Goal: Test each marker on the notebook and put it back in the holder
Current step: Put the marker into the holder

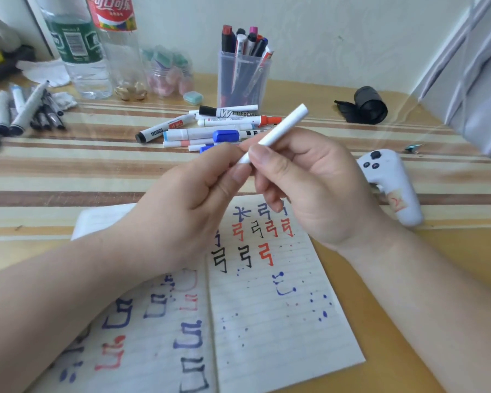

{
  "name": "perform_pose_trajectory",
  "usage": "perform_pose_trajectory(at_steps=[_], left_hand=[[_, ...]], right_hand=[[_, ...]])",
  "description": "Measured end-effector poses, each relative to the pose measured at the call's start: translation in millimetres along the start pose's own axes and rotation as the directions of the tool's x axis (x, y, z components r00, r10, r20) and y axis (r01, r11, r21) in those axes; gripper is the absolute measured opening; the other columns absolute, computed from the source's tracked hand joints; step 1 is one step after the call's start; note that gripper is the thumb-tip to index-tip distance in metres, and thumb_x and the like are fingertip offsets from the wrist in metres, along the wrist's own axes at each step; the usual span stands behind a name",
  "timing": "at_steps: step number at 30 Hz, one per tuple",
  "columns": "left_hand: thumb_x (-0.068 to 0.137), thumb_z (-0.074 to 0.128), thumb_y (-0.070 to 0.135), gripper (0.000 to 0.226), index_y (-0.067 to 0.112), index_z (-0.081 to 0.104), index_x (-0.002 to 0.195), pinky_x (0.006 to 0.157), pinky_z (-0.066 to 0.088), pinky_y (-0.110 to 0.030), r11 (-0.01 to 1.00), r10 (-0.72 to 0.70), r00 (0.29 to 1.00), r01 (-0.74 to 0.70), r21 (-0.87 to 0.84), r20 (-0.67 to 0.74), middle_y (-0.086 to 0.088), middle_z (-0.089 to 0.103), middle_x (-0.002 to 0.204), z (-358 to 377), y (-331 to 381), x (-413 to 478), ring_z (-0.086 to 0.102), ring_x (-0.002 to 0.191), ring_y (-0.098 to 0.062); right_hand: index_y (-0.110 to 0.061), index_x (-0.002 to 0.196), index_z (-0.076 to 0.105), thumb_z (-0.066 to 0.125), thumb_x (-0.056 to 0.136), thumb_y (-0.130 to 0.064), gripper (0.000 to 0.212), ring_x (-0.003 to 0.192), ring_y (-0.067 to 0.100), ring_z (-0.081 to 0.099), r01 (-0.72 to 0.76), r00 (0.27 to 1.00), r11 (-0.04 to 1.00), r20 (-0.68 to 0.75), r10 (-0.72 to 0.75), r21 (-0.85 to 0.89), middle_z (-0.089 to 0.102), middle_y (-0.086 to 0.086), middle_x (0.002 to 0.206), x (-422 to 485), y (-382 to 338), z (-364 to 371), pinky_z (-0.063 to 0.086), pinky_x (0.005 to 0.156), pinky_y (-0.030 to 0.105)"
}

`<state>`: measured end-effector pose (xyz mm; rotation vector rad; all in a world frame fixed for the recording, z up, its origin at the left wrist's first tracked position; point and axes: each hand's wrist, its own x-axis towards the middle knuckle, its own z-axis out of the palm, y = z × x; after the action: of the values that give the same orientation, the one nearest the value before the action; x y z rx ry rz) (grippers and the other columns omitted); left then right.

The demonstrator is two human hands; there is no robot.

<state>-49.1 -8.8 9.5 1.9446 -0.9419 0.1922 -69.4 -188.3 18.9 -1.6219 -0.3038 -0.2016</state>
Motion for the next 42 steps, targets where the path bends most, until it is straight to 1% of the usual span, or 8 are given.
perform_pose_trajectory(at_steps=[6,10,15,19,23,28,34,42], left_hand=[[0.106,0.043,0.041,0.019,0.030,0.058,0.103,0.054,0.037,-0.023,0.979,-0.096,0.995,0.096,-0.179,0.012,0.020,0.049,0.058,5.4,-6.9,1.5,0.042,0.050,-0.004],[0.094,0.035,0.064,0.052,0.027,0.054,0.125,0.056,0.032,-0.033,0.838,-0.240,0.968,0.246,-0.487,0.077,0.004,0.039,0.065,5.3,-15.5,2.1,0.032,0.056,-0.015],[0.096,0.034,0.058,0.041,0.035,0.052,0.124,0.064,0.036,-0.032,0.882,-0.237,0.960,0.277,-0.381,0.150,0.005,0.053,0.072,1.8,-19.0,0.8,0.042,0.064,-0.015],[0.088,0.037,0.024,0.039,0.032,0.050,0.124,0.064,0.038,-0.030,0.920,-0.239,0.944,0.295,-0.258,0.225,0.011,0.058,0.082,-0.3,-17.5,-2.1,0.044,0.069,-0.015],[0.083,0.034,0.015,0.044,0.035,0.045,0.121,0.064,0.038,-0.029,0.952,-0.222,0.948,0.261,-0.159,0.230,0.013,0.061,0.086,1.0,-19.1,-3.4,0.045,0.064,-0.012],[0.077,0.031,0.011,0.053,0.038,0.040,0.122,0.071,0.050,-0.036,0.977,-0.197,0.953,0.211,-0.036,0.229,0.020,0.062,0.092,1.4,-16.9,-3.9,0.059,0.078,-0.013],[0.088,0.041,-0.007,0.058,0.037,0.041,0.126,0.070,0.044,-0.015,0.979,-0.203,0.954,0.202,0.029,0.220,0.020,0.063,0.096,3.6,-19.7,-1.9,0.061,0.085,-0.012],[0.084,0.049,-0.008,0.057,0.038,0.053,0.117,0.077,0.053,-0.034,0.980,-0.197,0.957,0.194,0.037,0.213,0.019,0.066,0.096,3.8,-18.5,-1.5,0.065,0.083,-0.014]], right_hand=[[0.008,0.097,0.065,0.060,0.095,-0.019,0.027,0.054,0.024,0.048,-0.014,1.000,0.997,-0.023,0.015,0.070,0.059,0.004,0.065,-0.3,-2.4,0.0,0.037,0.046,0.034],[-0.006,0.090,0.060,0.053,0.099,-0.019,0.017,0.046,0.021,0.045,0.047,0.984,0.990,-0.176,-0.023,0.133,0.056,0.007,0.062,2.1,-5.9,-7.0,0.033,0.044,0.025],[-0.015,0.071,0.041,0.061,0.092,-0.003,0.031,0.037,0.012,0.032,0.079,0.879,0.991,-0.477,-0.015,0.113,0.038,-0.001,0.050,7.4,-24.8,-37.7,0.026,0.042,0.017],[-0.011,0.067,0.053,0.069,0.093,-0.011,0.030,0.041,0.022,0.045,-0.295,0.949,0.947,-0.152,0.275,-0.130,0.050,0.006,0.049,-0.5,-49.1,-45.8,0.034,0.042,0.023],[0.006,0.082,0.067,0.075,0.081,-0.018,0.024,0.066,0.031,0.066,-0.364,0.911,0.901,0.110,0.397,-0.235,0.065,0.020,0.070,-17.4,-60.3,-41.0,0.053,0.049,0.031],[0.001,0.081,0.070,0.079,0.073,-0.001,0.012,0.067,0.029,0.065,-0.437,0.888,0.890,0.093,0.450,-0.135,0.063,0.022,0.073,-43.4,-25.5,-39.2,0.056,0.052,0.035],[-0.003,0.072,0.064,0.064,0.076,-0.003,0.004,0.046,0.026,0.052,-0.372,0.923,0.917,0.048,0.382,-0.143,0.056,0.016,0.056,-45.3,-4.4,-38.4,0.046,0.040,0.029],[-0.012,0.071,0.068,0.069,0.078,-0.009,0.008,0.049,0.025,0.059,-0.350,0.915,0.904,0.117,0.386,-0.247,0.065,0.012,0.061,-43.8,-3.6,-36.5,0.047,0.041,0.029]])
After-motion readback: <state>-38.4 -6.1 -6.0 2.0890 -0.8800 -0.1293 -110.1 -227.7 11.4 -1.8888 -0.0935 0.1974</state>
